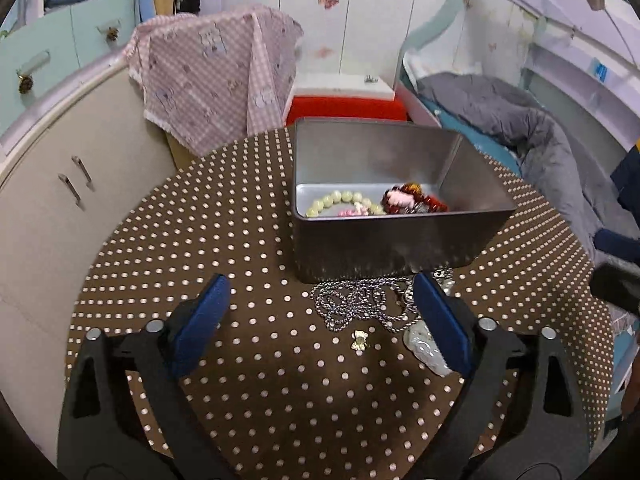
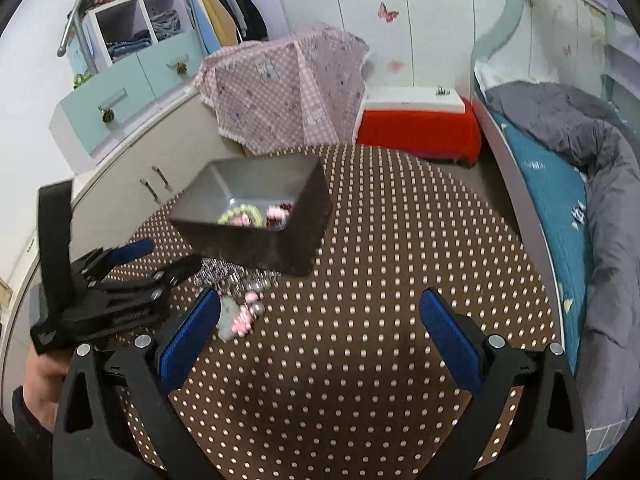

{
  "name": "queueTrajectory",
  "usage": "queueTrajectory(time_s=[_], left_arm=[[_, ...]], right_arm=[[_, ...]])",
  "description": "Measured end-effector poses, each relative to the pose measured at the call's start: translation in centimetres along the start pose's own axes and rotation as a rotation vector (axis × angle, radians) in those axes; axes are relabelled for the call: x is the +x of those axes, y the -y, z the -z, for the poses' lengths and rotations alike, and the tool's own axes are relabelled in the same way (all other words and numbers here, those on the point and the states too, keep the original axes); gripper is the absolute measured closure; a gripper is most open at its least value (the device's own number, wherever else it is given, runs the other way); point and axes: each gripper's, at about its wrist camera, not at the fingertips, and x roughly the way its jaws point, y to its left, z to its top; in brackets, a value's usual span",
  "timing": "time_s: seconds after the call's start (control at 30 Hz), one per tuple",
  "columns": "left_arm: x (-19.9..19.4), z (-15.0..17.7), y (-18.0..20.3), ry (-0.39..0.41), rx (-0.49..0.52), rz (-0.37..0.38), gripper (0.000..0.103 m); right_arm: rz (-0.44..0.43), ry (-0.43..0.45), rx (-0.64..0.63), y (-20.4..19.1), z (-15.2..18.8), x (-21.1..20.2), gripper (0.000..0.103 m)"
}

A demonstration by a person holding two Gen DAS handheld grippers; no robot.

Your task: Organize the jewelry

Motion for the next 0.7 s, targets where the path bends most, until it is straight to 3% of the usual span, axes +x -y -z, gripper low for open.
queueTrajectory(time_s=[0.27,0.3,0.43,0.57,0.6,0.7], left_arm=[[2.9,0.9,0.6,-0.086,0.047,-0.015,0.028],[2.8,1.0,0.7,-0.082,0.055,-0.011,0.034],[2.3,0.8,0.9,-0.075,0.081,0.031,0.078],[1.7,1.0,0.9,-0.067,0.103,0.069,0.084],[1.5,1.1,0.7,-0.062,0.095,0.079,0.096],[0.4,1.2,-0.2,-0.04,0.06,0.099,0.098]], right_arm=[[-0.003,-0.043,-0.005,-0.3,1.3,1.3,0.008],[-0.006,-0.05,-0.007,-0.5,1.5,1.5,0.008],[-0.015,-0.068,-0.016,-1.2,1.8,2.4,0.008],[-0.015,-0.076,-0.036,-2.2,2.0,2.9,0.008],[-0.018,-0.078,-0.043,-2.4,2.0,3.0,0.008],[-0.026,-0.084,-0.059,-3.1,2.3,3.4,0.008]])
